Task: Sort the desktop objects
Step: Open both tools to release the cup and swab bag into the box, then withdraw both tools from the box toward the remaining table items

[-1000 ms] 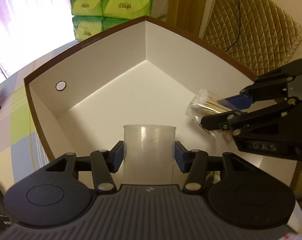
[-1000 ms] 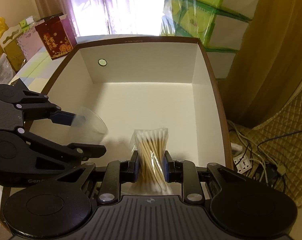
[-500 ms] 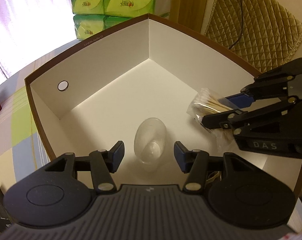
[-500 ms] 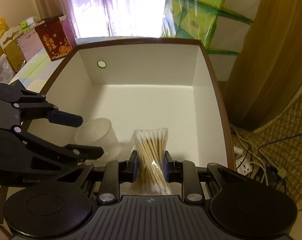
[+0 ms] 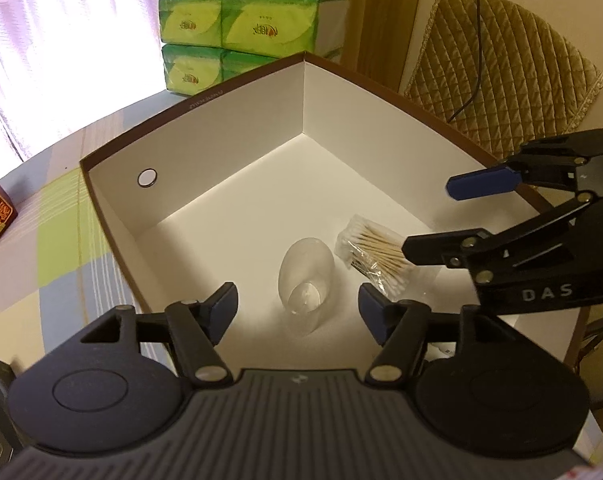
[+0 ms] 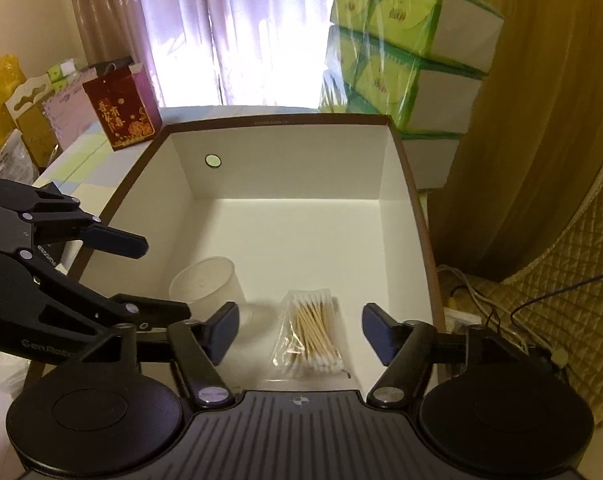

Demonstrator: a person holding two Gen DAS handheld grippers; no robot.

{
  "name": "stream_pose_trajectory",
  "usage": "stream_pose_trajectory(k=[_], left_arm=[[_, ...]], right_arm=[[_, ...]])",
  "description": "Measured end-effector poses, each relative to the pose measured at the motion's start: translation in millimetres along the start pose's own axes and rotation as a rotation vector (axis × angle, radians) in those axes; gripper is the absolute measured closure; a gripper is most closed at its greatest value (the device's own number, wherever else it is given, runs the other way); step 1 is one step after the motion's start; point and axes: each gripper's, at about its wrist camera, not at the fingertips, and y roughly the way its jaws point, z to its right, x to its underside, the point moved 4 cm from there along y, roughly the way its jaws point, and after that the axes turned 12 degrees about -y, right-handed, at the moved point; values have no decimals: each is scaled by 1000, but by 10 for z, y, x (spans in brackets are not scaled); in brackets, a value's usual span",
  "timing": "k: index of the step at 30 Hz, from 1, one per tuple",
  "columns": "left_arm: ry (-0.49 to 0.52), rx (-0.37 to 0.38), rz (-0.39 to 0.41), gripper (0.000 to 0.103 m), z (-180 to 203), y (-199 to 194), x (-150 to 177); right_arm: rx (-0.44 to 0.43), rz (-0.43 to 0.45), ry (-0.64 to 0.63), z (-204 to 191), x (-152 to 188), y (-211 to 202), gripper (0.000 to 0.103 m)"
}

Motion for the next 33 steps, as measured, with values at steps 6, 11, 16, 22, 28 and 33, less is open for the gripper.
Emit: stream_pose_trajectory(k=[6,11,16,22,28,33], left_arm=[[-10,-7,3,28,-11,-100,53],[-9,-9,11,23,24,-195,92],[-15,-12,19,16,24,-311,132],[-23,-2,35,15,39,-460,184],[-30,11,55,15,36,-635,258],[-36,23,77,15,11,-802,332]], right_arm=[[-5,11,23,-9,19,-113,15],[-2,31,38,-18,14,-217,6],[2,51,49,-44,3,-322,3],[14,74,53,-131,-11,-466,2],[23,99,56,-246,-17,-638,2],[38,122,65,-375,-3,-812,2]])
